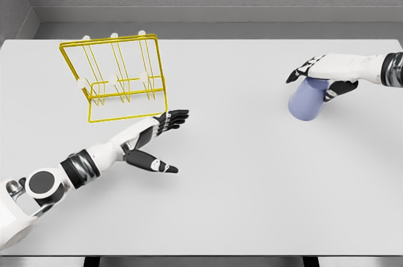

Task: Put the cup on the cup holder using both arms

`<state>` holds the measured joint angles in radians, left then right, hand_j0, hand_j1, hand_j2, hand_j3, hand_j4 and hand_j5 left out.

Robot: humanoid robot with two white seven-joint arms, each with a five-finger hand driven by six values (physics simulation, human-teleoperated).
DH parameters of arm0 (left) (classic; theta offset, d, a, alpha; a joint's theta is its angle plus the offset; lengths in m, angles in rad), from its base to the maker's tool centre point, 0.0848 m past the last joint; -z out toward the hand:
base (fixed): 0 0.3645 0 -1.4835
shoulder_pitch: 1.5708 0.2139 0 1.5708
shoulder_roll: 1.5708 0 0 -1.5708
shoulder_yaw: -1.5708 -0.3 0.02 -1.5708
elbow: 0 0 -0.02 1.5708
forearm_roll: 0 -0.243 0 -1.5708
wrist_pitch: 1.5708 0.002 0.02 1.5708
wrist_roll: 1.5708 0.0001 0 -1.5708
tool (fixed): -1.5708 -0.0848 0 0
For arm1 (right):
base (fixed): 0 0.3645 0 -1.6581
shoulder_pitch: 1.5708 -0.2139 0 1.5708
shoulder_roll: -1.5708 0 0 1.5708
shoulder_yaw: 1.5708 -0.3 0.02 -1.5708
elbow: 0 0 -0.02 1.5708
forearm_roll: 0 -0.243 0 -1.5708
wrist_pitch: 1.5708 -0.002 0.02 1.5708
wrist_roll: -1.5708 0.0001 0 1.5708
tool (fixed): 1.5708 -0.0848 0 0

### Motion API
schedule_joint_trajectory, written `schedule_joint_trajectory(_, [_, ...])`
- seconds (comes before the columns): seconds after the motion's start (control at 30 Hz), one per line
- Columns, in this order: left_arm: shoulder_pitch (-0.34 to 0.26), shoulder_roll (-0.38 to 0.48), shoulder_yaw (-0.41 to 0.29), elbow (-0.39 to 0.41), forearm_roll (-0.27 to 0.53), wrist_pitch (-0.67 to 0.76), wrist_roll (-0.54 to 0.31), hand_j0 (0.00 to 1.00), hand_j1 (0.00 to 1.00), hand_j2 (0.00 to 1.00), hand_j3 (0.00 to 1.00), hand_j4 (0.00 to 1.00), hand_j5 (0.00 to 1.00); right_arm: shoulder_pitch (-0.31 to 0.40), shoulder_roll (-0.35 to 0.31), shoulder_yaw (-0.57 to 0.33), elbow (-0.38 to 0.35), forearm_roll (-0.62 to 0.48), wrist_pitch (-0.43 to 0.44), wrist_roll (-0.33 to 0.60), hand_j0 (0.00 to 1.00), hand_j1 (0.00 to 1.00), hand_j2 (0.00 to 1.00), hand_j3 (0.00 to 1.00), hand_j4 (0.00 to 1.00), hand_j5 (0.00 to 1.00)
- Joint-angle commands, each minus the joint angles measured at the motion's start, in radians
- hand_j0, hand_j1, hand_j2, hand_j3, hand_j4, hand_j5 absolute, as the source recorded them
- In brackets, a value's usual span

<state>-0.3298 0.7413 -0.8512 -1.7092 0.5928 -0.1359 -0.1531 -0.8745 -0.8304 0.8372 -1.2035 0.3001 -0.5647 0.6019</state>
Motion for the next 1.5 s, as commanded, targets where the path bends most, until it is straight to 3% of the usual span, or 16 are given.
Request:
schedule_joint_trajectory(0.0, [-0.002,0.000,-0.002,0.017,0.021,-0.001,0.000,1.00,1.00,1.00,1.00,1.00,1.00,0.002,0.011,0.039,0.005,0.082,-0.046,0.009,0.84,0.84,0.84,0.84,0.84,0.84])
schedule_joint_trajectory(0.33, [-0.005,-0.002,-0.002,0.039,0.038,-0.001,0.000,1.00,1.00,1.00,1.00,1.00,1.00,0.015,0.014,0.039,0.010,0.085,-0.046,0.009,0.86,0.86,0.86,0.86,0.86,0.86])
schedule_joint_trajectory(0.63, [-0.002,-0.034,-0.002,0.060,0.035,-0.002,0.000,1.00,1.00,1.00,1.00,1.00,1.00,0.014,0.011,0.037,0.005,0.083,-0.046,0.009,0.76,0.76,0.76,0.76,0.76,0.76])
schedule_joint_trajectory(1.47, [0.003,-0.033,0.001,0.063,0.036,-0.008,0.000,1.00,1.00,1.00,1.00,1.00,1.00,-0.006,-0.024,0.002,-0.028,0.065,-0.046,0.009,0.68,0.68,0.68,0.68,0.68,0.68])
